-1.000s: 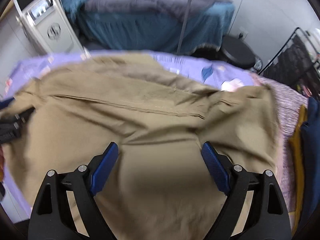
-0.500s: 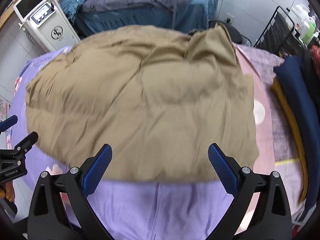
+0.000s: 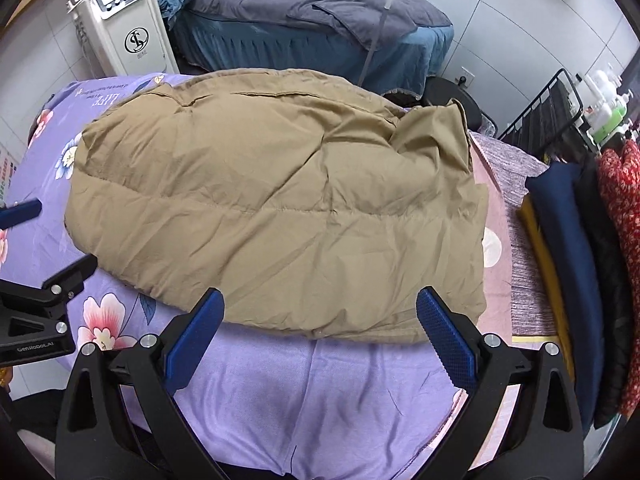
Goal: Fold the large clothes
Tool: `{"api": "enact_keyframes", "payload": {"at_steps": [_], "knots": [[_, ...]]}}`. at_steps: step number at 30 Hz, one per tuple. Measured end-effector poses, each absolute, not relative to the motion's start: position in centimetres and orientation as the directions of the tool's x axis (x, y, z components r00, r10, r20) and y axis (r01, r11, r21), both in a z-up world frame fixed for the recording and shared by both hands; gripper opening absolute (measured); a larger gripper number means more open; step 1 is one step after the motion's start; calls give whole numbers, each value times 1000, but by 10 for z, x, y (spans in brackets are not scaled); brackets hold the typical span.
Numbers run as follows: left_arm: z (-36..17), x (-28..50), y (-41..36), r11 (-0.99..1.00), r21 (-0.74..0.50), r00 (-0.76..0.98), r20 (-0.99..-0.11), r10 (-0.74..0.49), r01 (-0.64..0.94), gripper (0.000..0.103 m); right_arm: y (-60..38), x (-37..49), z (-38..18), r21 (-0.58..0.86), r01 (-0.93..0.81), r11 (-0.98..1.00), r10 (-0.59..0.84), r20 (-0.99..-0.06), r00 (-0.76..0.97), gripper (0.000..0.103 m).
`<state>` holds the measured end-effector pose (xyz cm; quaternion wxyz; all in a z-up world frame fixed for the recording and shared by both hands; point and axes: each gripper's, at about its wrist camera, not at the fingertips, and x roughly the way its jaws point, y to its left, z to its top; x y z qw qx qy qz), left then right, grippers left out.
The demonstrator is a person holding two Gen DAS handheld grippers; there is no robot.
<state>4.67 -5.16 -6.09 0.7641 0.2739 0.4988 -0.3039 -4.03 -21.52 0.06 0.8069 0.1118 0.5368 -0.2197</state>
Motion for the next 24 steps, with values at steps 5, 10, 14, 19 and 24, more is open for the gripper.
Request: {"api": "enact_keyframes", "payload": {"at_steps": [5,10,14,19,24], "knots": [[-67,54,-42,717,30,233,-954,-186,697,97,-215,-39,2,-37,485,874,-217,-922,320,95],[-65,52,-39,718,67,269,-948,-171,693,97,-217,-42,-2,-17,497,868,-198,-929,314,95],[-70,57,-37,737,37,233,-958,-166,675,97,-217,-41,-7,-25,495,869,-196,-934,297,95],[-73,57,-37,743,46,236,-960,-152,668,97,-218,-39,-8,-22,495,869,-191,-937,293,95],[-73,53,-39,727,90,263,-956,-127,680,97,-218,-36,-9,-26,490,871,-189,-939,288,95]]}}
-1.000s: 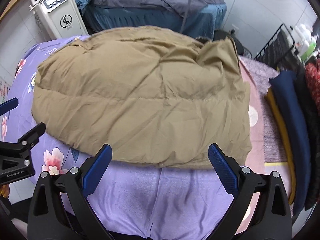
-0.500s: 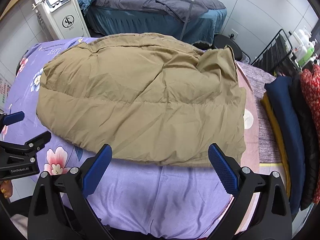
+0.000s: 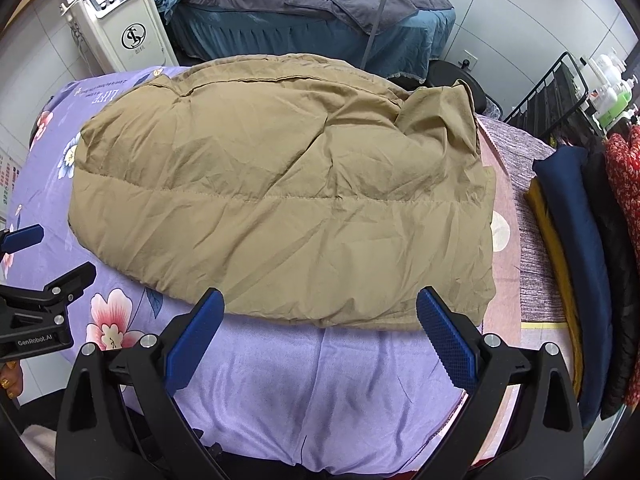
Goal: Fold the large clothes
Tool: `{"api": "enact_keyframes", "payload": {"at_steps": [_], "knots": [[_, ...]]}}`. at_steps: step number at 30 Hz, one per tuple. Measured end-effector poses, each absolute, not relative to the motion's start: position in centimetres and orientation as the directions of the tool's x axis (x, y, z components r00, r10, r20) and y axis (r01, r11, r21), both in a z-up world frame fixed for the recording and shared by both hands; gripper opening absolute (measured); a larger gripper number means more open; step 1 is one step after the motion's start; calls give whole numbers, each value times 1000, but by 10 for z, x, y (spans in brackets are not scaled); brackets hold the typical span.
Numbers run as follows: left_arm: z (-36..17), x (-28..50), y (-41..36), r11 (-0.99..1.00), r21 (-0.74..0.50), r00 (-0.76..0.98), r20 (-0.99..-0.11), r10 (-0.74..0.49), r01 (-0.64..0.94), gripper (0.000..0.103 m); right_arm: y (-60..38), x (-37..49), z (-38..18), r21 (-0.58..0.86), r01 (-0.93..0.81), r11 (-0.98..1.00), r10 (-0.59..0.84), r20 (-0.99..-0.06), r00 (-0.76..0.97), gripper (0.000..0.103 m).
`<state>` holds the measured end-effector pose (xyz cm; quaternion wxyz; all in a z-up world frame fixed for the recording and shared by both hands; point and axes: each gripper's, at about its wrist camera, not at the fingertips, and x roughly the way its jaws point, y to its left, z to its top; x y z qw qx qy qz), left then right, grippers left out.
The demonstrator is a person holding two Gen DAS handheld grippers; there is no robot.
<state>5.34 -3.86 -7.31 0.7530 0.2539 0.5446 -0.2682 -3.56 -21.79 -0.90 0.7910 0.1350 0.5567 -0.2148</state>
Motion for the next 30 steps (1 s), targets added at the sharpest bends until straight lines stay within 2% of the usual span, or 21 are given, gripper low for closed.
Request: {"api": "enact_keyframes", "payload": {"at_steps": [30], "knots": [[-77,56,-39,725,113,263,-960,-97,679,97,-219,-30,-12,-8,484,875,-166,-944,285,95]]}}
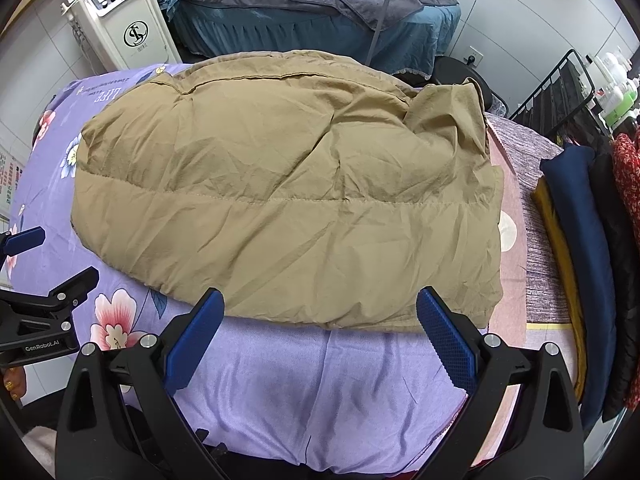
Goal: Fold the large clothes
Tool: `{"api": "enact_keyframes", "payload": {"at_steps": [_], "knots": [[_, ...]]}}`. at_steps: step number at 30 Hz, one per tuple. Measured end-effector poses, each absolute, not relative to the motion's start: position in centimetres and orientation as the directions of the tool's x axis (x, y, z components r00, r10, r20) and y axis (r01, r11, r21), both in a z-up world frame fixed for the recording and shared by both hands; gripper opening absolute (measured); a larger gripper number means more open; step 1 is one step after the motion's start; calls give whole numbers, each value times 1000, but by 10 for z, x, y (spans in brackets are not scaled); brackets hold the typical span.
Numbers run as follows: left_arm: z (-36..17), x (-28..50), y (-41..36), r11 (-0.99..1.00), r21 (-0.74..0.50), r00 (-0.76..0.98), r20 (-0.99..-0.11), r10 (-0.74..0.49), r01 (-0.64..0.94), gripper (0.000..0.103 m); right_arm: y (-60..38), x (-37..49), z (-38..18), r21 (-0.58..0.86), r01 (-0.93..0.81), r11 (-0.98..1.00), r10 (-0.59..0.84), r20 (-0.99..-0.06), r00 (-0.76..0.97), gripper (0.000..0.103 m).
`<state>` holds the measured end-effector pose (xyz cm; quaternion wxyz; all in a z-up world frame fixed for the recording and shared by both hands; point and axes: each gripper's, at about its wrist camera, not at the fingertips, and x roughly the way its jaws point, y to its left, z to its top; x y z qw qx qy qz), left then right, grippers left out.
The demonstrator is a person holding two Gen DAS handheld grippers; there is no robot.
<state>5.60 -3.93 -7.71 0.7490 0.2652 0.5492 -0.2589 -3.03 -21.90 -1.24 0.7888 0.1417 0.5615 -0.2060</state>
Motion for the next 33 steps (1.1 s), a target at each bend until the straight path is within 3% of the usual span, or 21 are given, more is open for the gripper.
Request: {"api": "enact_keyframes", "payload": {"at_steps": [33], "knots": [[-82,54,-42,734,110,249,-965,-83,671,97,-219,-29,-16,-3,485,875,-157,-948,277,95]]}}
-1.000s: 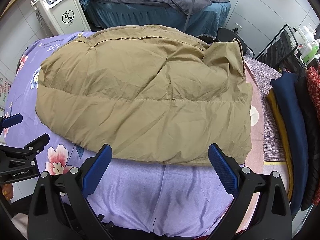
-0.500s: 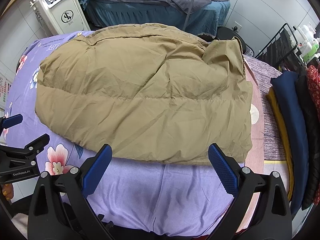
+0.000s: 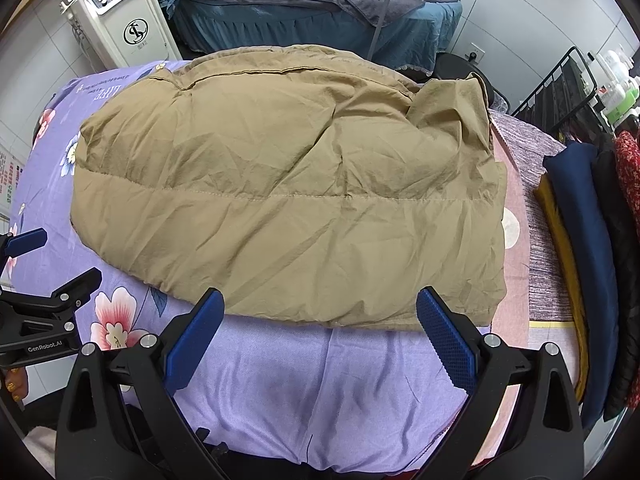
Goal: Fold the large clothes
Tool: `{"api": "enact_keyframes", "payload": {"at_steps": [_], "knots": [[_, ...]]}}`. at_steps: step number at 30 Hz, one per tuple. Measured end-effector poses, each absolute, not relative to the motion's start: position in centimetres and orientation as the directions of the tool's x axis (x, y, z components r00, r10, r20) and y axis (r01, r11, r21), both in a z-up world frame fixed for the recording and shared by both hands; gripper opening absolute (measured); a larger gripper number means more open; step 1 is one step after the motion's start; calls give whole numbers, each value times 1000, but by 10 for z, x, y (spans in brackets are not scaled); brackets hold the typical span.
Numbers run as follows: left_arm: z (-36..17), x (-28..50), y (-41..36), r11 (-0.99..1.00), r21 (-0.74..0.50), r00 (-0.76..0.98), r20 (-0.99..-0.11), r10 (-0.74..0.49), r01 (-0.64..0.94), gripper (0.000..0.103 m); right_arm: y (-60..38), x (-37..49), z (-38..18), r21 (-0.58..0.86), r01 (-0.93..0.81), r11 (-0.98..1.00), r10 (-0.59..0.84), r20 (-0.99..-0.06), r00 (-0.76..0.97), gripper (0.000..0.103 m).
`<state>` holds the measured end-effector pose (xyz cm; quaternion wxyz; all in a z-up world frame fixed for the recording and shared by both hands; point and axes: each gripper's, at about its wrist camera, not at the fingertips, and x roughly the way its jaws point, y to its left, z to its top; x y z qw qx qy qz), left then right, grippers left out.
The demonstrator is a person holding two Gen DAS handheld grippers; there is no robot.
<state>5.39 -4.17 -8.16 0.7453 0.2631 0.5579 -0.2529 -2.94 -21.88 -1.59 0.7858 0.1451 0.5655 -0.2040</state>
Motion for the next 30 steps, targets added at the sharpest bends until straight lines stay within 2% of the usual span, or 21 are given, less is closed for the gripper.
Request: {"api": "enact_keyframes", "payload": {"at_steps": [30], "knots": [[-86,55,-44,734,124,246,-967,-61,668,97,-220,-27,-23,-2,477,879,-146,-953,265,95]]}}
